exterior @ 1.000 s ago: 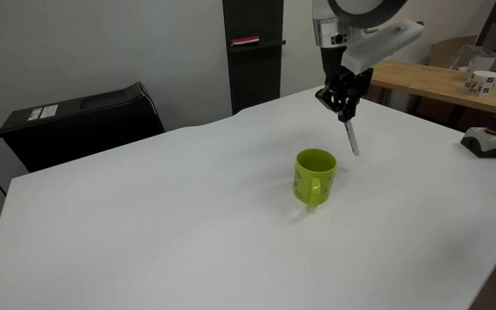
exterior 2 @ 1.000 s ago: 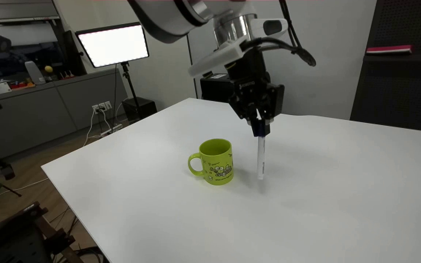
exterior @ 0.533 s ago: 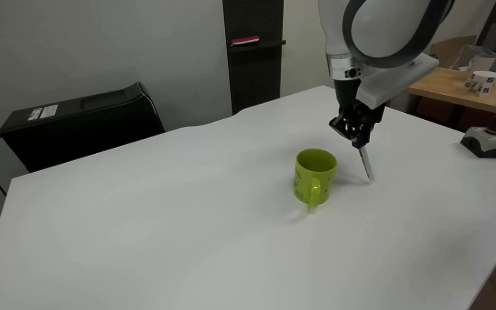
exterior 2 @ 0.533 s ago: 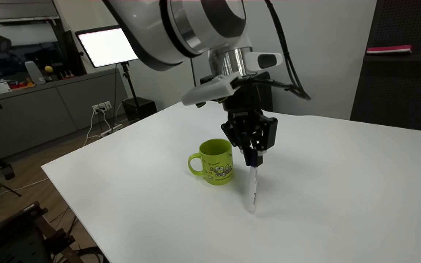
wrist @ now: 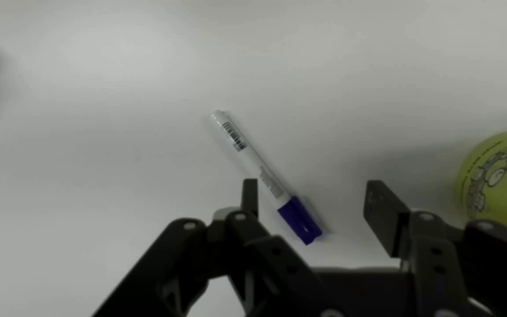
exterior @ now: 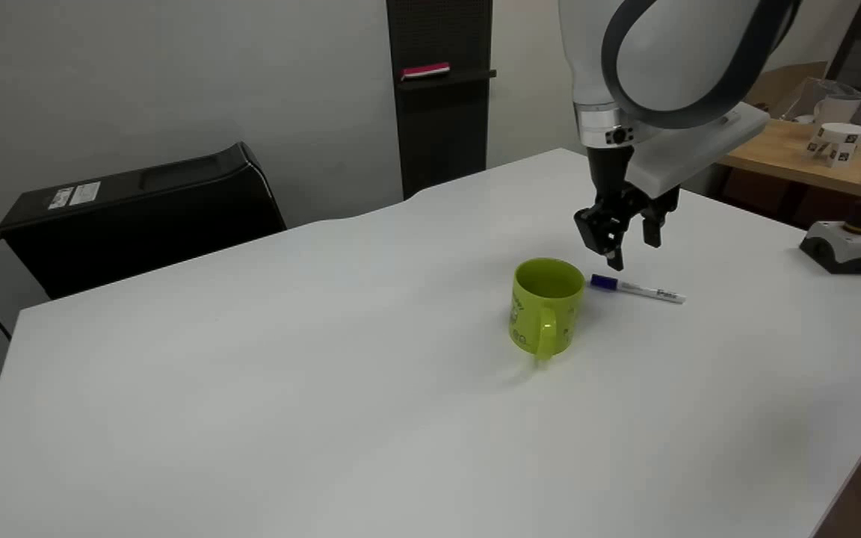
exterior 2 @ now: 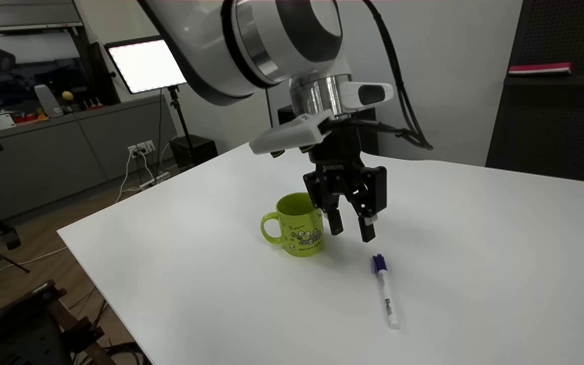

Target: Place the marker on the table

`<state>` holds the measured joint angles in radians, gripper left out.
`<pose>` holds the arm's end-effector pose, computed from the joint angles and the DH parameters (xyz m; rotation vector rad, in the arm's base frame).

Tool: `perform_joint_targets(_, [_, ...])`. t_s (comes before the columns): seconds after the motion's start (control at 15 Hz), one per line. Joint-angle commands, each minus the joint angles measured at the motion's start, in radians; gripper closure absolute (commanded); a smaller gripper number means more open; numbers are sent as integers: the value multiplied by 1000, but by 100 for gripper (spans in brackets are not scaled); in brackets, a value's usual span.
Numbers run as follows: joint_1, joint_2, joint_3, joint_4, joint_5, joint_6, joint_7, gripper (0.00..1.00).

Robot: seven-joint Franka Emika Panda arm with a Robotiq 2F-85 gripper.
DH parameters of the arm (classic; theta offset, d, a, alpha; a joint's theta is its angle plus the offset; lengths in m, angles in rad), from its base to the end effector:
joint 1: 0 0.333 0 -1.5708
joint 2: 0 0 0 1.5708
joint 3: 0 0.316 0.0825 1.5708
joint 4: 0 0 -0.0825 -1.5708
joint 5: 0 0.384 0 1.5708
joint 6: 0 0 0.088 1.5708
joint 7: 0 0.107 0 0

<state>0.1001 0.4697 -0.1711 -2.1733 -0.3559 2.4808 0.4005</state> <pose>0.5417 -0.0404 0.1633 2.8319 -0.2257 -0.1664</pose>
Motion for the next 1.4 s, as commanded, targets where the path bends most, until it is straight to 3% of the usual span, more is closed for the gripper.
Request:
perform_joint_targets(0.0, [-11, -32, 16, -6, 63, -28, -19, 5])
perform_joint_targets(0.13, [-23, -54, 33, -5, 116, -48, -54, 0])
perform_joint_targets(0.6, [-21, -150, 72, -2, 182, -117, -115, 0])
perform_joint_targets(0.93, [-77, -182, 177, 3, 369, -146, -387, 0])
perform_joint_targets(1.33, [-64, -168, 179, 5, 352, -136, -400, 0])
